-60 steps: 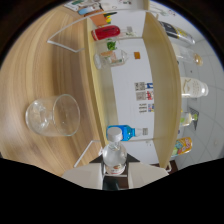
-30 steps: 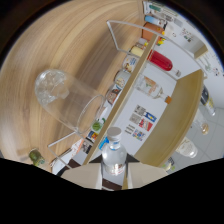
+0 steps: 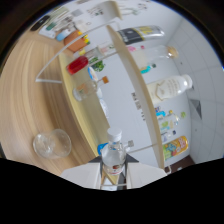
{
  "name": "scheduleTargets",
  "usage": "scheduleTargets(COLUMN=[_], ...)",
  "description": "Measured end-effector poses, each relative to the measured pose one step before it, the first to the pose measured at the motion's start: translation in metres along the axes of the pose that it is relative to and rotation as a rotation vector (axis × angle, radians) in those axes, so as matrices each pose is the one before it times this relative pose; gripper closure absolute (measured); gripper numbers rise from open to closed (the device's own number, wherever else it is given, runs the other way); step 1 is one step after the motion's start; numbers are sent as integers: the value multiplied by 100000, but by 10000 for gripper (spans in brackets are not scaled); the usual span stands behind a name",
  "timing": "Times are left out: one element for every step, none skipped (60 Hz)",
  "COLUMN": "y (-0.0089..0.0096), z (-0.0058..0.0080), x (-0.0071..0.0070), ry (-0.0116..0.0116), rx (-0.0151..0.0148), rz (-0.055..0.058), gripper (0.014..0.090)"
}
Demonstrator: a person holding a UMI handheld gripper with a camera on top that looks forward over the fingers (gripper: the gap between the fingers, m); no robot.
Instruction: Make me a cup of Mojito.
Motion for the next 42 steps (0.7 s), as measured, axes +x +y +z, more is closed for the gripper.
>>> scheduleTargets(y=[-66,-100,-15,9,37,115,134,209,253,289,330,315,481,500,544,570,630,676,656,637,633,694,755,724,704,724,730,716,704,675,595,563,537,477,470,517,392,386,362,344,338,289], z=[-184,-201,-176,-114,-33,-62,-40,-1,28,41,67,2,156,152,193,202,207,228,218,244,273,278,299,263,306,440,319,312,310,287,282,290,261,152,276,326,206,226,184,205,210,202], x=[198,123,202,137,8,5,42,44,46,-7,-34,-107,-4,-13,-40,-59,-80,-51,-5,42,39,15,-3,53,116,53,77,50,45,44,22,59,58,129,69,125,45,22,11,45,56,55], ry=[-607,31,-310,-669,-685,-889,-751,-562,-436,-552,-702,-950,-605,-349,-506,-614,-733,-715,-512,-302,-239,-435,-487,-436,105,234,-66,-173,-236,-217,-173,-84,-91,-93,62,46,-7,-112,-104,-36,-10,29], rx=[885,306,936,752,805,539,398,285,58,-36,-62,-697,-300,-317,-574,-686,-792,-945,-985,-957,-990,-1175,-1422,-1791,-1183,-1053,-1501,-1574,-1495,-1373,-1120,-961,-927,-1412,-1004,-670,-746,-623,-619,-664,-645,-607], rz=[7009,7240,7079,6735,6006,6022,5535,4960,4540,4364,4380,4897,4259,4112,4100,3959,3606,3316,3184,3054,2783,2361,1844,1824,1445,1294,1139,1079,1094,1237,1327,1160,887,591,541,614,677,682,581,422,361,516], gripper=[710,710,708,710,709,710,709,709,709,710,710,710,710,711,711,711,711,711,710,711,711,711,711,712,712,713,713,712,712,712,712,712,712,712,713,712,712,712,712,712,712,713])
